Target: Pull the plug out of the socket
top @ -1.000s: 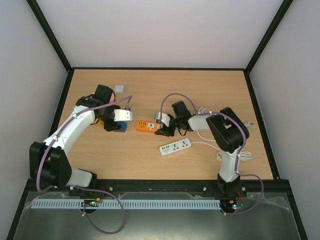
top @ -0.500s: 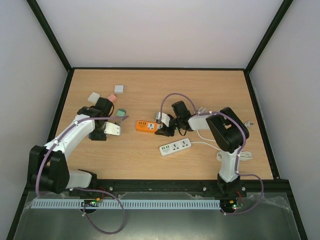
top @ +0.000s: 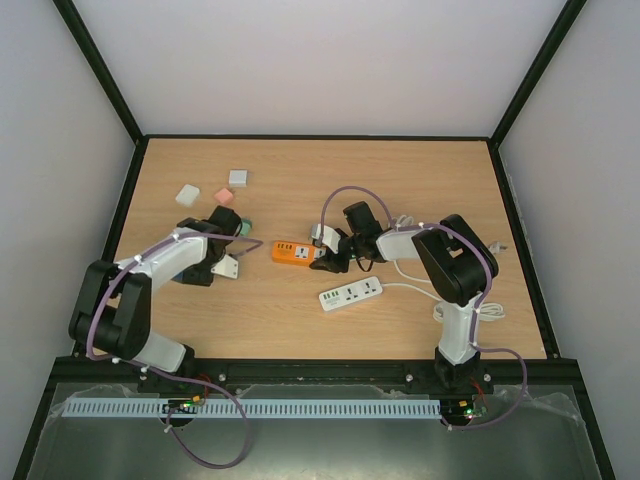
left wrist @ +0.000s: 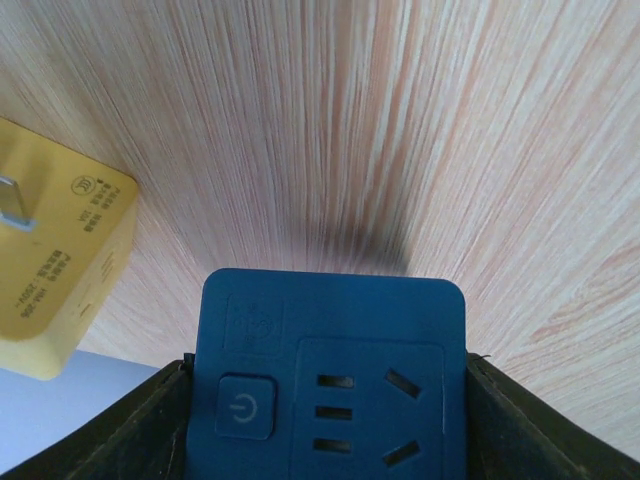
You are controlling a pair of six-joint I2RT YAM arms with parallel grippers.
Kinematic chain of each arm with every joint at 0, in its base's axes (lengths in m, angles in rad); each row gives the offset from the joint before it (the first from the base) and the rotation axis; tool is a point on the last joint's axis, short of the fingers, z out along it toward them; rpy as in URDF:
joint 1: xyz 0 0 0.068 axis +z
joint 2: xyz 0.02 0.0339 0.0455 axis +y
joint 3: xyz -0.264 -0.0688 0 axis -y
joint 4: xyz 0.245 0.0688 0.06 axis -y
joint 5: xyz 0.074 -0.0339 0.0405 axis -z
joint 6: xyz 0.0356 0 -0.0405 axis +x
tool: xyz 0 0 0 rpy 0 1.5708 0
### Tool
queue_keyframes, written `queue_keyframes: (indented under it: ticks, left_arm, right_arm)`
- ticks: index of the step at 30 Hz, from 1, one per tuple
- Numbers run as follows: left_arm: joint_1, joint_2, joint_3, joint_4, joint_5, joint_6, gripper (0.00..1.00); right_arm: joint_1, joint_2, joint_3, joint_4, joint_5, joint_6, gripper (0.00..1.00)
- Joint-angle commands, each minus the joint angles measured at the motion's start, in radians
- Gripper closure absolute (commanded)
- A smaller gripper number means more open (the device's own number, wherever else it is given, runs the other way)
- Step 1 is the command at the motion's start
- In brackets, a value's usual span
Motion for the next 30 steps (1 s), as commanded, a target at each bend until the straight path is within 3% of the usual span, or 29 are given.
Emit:
queue_keyframes:
  ticks: [1,6,9,13,20,22,27,30]
  left_arm:
    - [-0.022,0.025,0.008,0.002,-0.050,-0.026,0.40]
    - [-0.037,0.051,0.047,-0.026,-0.004,-0.049,0.19]
    - [-0.039,0.046,0.050,-0.024,0.010,-0.048,0.01]
    - [-0.040,0.037,0.074,-0.043,0.054,-0.063,0.01]
    - [-0.042,-0.028,0.145,-0.072,0.245,-0.102,0.01]
    - [-0.041,-0.052,0.150,-0.062,0.287,-0.110,0.01]
    - [-0.041,-0.089,0.188,-0.056,0.418,-0.158,0.01]
    - [-0.042,-0.097,0.212,-0.066,0.490,-0.185,0.01]
  right_arm:
    - [0.001,0.031,0.005,-0.077,0.054,0.004,0.77]
    - [0.000,0.028,0.000,-0.073,0.055,0.006,0.67]
    - [0.001,0.024,0.001,-0.069,0.057,0.009,0.57]
    - [0.001,0.020,0.004,-0.076,0.053,0.013,0.45]
    - [0.001,-0.003,0.052,-0.134,0.039,0.022,0.33]
    - [0.003,-0.010,0.072,-0.162,0.042,0.019,0.34]
    - [0.007,0.001,0.145,-0.299,0.064,-0.056,0.57]
    - [0.003,0.005,0.172,-0.366,0.047,-0.096,0.66]
